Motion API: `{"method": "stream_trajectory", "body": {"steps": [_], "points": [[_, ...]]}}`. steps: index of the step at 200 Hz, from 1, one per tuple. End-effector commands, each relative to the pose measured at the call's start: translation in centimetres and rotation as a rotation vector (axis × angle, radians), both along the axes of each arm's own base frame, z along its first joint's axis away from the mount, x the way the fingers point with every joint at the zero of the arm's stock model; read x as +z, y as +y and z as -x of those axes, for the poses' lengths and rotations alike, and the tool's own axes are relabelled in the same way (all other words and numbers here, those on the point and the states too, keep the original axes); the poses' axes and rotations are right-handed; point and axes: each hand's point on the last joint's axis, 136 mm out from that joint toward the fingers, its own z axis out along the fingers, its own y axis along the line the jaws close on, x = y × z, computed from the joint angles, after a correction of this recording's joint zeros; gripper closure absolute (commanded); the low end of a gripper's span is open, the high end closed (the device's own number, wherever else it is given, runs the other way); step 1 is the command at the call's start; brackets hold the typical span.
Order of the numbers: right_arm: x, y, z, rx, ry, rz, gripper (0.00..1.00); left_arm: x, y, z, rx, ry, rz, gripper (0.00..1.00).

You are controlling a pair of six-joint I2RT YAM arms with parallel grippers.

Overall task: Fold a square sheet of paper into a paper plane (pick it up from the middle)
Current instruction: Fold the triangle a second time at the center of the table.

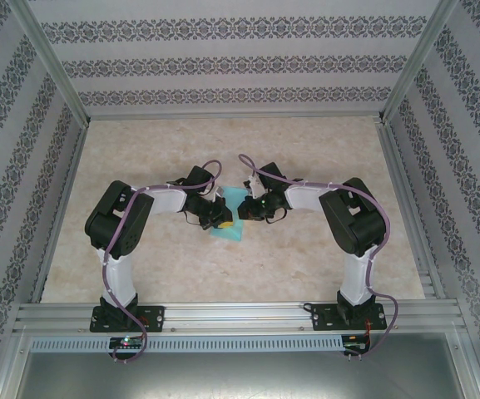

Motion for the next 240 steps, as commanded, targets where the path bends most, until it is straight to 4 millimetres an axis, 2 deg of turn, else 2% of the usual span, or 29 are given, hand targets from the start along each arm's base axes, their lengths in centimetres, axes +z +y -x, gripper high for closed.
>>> {"method": "stream_trajectory", "body": {"steps": [1, 36, 69, 135, 174, 240], "points": [[0.9, -0.9, 1.1, -0.026, 0.028, 0.024, 0.79, -2.4, 1.1, 1.9, -0.026, 0.070, -0.095, 0.92], [3.0, -1.6, 1.3, -0.078, 0.014, 0.011, 0.70, -2.5, 1.0, 2.0, -0.034, 0.066, -0.090, 0.92], [3.5, -1.2, 2.9, -0.092, 0.037, -0.002, 0.73, -2.2, 0.9, 1.9, -0.045, 0.047, -0.076, 0.92], [2.1, 1.5, 5.8, -0.066, 0.098, -0.008, 0.88, -1.9, 0.8, 1.8, -0.066, 0.026, -0.068, 0.93], [1.3, 2.2, 6.4, -0.047, 0.119, 0.005, 0.90, -1.8, 0.7, 1.8, -0.067, 0.021, -0.066, 0.94], [-0.2, 2.1, 6.7, -0.045, 0.142, 0.025, 0.91, -1.3, 0.6, 1.7, -0.066, 0.009, -0.058, 0.94]]}}
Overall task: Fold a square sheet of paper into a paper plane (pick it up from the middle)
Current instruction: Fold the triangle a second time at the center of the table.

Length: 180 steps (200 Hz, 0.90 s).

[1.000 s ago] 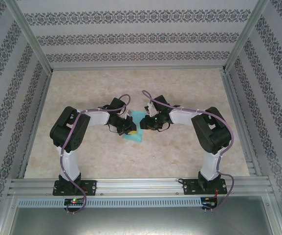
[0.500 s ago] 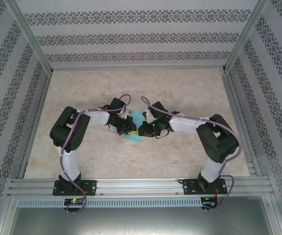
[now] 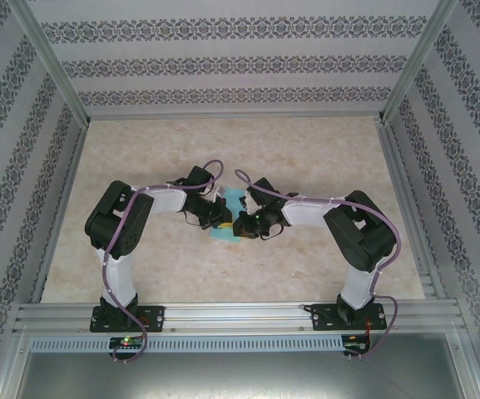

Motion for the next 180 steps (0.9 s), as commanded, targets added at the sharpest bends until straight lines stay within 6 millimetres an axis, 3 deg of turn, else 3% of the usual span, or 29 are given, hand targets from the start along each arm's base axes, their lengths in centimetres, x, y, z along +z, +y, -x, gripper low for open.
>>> {"method": "stream_trajectory", "body": {"steps": [1, 122, 180], "points": [[-0.6, 0.2, 0.2, 0.001, 0.006, 0.008, 0.91, -1.2, 0.6, 1.5, -0.017, 0.050, -0.058, 0.94], [-2.1, 0.0, 1.2, 0.012, 0.045, 0.030, 0.91, -1.8, 0.9, 1.9, -0.009, 0.066, -0.076, 0.94], [-2.7, -0.8, 3.2, 0.031, 0.081, 0.051, 0.94, -4.4, 2.8, 3.7, 0.002, 0.136, -0.181, 0.98]]}}
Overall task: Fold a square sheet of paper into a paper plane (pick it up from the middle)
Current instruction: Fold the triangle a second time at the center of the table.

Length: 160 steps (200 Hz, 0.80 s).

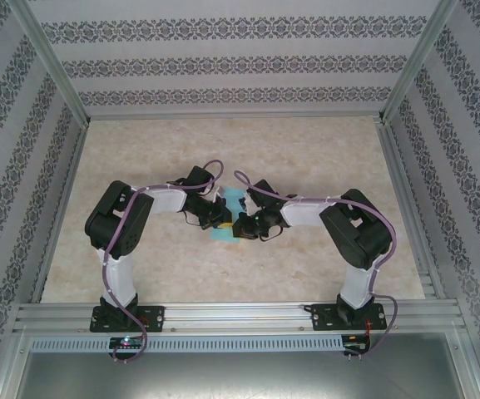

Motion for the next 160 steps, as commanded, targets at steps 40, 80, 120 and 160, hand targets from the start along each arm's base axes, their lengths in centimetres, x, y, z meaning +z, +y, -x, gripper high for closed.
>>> {"method": "stream_trajectory", "body": {"steps": [40, 80, 120, 160], "points": [[-2.0, -2.6, 5.6, 0.032, 0.098, 0.099, 0.96, -5.2, 3.6, 4.4, 0.013, 0.152, -0.213, 1.00], [-1.3, -4.7, 6.7, 0.019, 0.073, 0.151, 0.97, -5.1, 3.3, 4.0, 0.018, 0.136, -0.195, 1.00], [2.0, -5.1, 2.4, -0.088, -0.121, 0.159, 0.98, -4.3, 2.5, 2.6, 0.083, 0.091, -0.144, 1.00], [3.3, -2.6, -1.8, -0.232, -0.208, 0.081, 1.00, -2.9, 1.6, 0.9, 0.153, 0.033, -0.068, 1.00]]}}
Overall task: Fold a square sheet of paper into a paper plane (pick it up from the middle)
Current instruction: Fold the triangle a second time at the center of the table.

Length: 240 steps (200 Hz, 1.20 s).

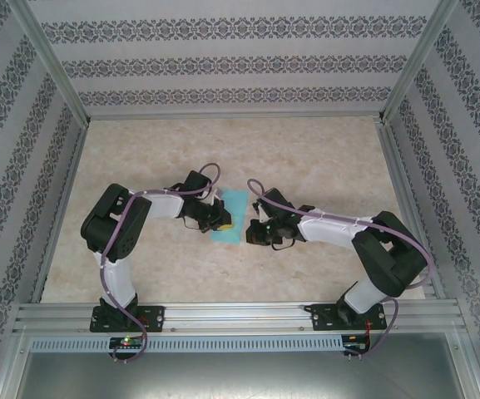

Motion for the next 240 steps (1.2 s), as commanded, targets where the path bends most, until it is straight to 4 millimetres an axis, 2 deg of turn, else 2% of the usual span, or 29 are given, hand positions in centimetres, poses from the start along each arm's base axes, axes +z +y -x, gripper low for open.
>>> {"method": "stream_trajectory", "body": {"steps": [1, 28, 73, 154, 186, 210, 240], "points": [[1.0, 1.4, -3.4, -0.118, -0.084, -0.040, 1.00, -2.9, 1.5, 0.5, 0.095, 0.051, -0.106, 1.00], [0.6, 3.2, -3.7, -0.143, -0.077, -0.081, 1.00, -2.9, 0.9, 0.6, 0.103, 0.067, -0.065, 1.00], [-0.9, 3.8, -2.7, -0.138, -0.022, -0.103, 1.00, -3.1, 1.0, 0.5, 0.125, 0.064, -0.055, 1.00], [-4.3, 1.6, -0.5, -0.143, 0.067, 0.011, 1.00, -1.8, 0.4, 0.0, 0.073, 0.008, -0.032, 0.99], [-5.4, 0.8, -0.2, -0.156, 0.084, 0.059, 1.00, 0.3, -0.5, -0.7, 0.008, -0.091, 0.025, 0.97], [-5.9, 0.2, 0.0, -0.167, 0.091, 0.094, 1.00, 1.6, -1.0, 0.1, -0.050, -0.195, 0.009, 0.97], [-6.2, -0.1, 0.3, -0.161, 0.103, 0.109, 1.00, 1.4, -1.1, 1.0, -0.083, -0.245, -0.033, 0.98]]}}
